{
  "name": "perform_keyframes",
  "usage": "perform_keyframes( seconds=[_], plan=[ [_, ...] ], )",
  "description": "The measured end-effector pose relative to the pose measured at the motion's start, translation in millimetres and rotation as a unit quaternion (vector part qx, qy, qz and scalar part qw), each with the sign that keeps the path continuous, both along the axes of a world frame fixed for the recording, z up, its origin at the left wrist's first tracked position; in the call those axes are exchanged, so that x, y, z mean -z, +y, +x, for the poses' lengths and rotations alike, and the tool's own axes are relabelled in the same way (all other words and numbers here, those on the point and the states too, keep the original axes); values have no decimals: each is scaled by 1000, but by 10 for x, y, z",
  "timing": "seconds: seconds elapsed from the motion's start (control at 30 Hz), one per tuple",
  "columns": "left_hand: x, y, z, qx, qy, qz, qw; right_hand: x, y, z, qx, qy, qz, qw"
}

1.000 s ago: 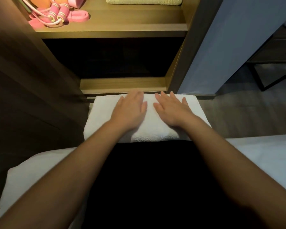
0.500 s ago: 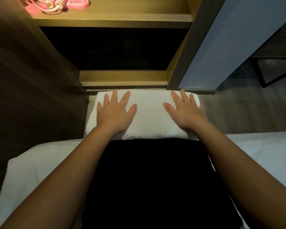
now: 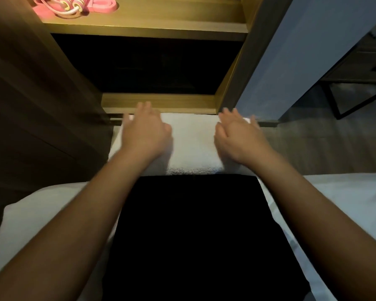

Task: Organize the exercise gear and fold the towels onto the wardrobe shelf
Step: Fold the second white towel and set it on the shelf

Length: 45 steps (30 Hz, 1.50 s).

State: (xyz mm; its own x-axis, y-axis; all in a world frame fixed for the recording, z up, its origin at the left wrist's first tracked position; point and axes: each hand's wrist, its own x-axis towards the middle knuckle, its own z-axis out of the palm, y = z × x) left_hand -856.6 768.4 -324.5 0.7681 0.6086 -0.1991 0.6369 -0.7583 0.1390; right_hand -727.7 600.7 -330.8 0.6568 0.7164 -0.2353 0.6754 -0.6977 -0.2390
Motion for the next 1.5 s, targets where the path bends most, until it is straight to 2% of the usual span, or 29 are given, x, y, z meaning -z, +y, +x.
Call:
perform_keyframes(
  seconds=[0.1,0.2,0.33,0.53,0.63,0.73,0.83,0.97,1.07,1.23,1.33,1.5],
  plan=[
    [159,-480,75,49,-50,-24,997,105,49,-265,-45,-12,-9,999],
    [406,-636,-179,70,-78,20,994,318,-125,-384,-50,-63,-7,997],
    [508,-537,-382,120,-172,30,977,423,-298,-378,-36,-98,35,994],
    [519,-331,-498,172,-202,61,962,414,-558,-301,-31,-138,144,979],
    [542,-191,-624,173,-192,77,963,411,-796,-220,-30,-132,169,976],
    [509,-4,-806,146,-136,90,976,333,-915,-116,-35,-96,155,983],
    [328,153,-839,116,-78,56,989,172,-803,-104,-105,-78,109,985],
    [252,-180,-526,242,-30,70,967,154,-388,-380,-247,-120,3,961],
    [357,-491,-346,250,7,107,962,243,-258,-423,-228,-128,-37,965],
    [434,-421,-487,240,-113,108,958,321,-467,-356,-167,-126,-6,978],
    [420,-309,-564,233,-141,82,959,328,-524,-326,-141,-124,39,981],
    [491,-111,-725,251,-182,122,943,368,-651,-252,-142,-138,109,974]
  ],
)
